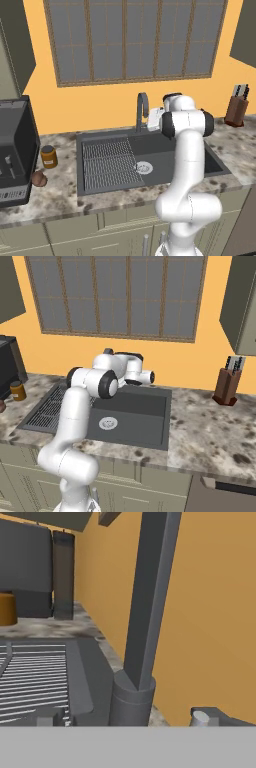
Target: Turn on the sink faucet. Then move the potato from the counter to the sink. Turn off the sink. Move the vegetable from the sink to the pot next to the stove. Finally move the pot to the front left burner.
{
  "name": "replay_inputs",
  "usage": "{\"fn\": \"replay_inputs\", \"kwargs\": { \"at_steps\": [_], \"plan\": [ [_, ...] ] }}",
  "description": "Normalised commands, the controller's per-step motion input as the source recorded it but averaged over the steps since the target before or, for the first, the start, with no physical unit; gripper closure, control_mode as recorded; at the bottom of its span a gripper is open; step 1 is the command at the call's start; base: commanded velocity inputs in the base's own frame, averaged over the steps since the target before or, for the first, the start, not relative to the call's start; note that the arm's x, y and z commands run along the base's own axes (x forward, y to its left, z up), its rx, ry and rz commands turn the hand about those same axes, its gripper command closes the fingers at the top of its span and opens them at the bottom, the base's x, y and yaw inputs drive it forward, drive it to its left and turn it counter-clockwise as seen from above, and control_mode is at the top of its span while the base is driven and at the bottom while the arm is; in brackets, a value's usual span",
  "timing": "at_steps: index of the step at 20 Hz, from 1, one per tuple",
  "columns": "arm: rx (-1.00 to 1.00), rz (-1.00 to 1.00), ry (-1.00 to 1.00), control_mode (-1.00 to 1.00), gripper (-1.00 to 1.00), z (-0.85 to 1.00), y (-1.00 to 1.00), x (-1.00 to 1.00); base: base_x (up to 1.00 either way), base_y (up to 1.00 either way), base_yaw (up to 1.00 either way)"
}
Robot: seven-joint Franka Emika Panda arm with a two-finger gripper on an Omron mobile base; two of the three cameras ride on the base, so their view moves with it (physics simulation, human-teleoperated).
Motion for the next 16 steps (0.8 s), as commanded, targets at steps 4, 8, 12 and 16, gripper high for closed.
{"fn": "replay_inputs", "kwargs": {
  "at_steps": [4, 8, 12, 16],
  "plan": [
    [0.0, 0.0, 0.04, -1.0, 1.0, -0.04, 0.07, 0.0, 0.0, 0.0, 0.0],
    [0.0, 0.0, 0.01, -1.0, 1.0, -0.04, 0.04, 0.07, 0.0, 0.0, 0.0],
    [0.05, 0.0, 0.0, -1.0, 1.0, 0.0, -0.03, 0.05, 0.0, 0.0, 0.0],
    [0.05, 0.0, 0.0, -1.0, 1.0, 0.0, -0.18, 0.0, 0.0, 0.0, 0.0]
  ]
}}
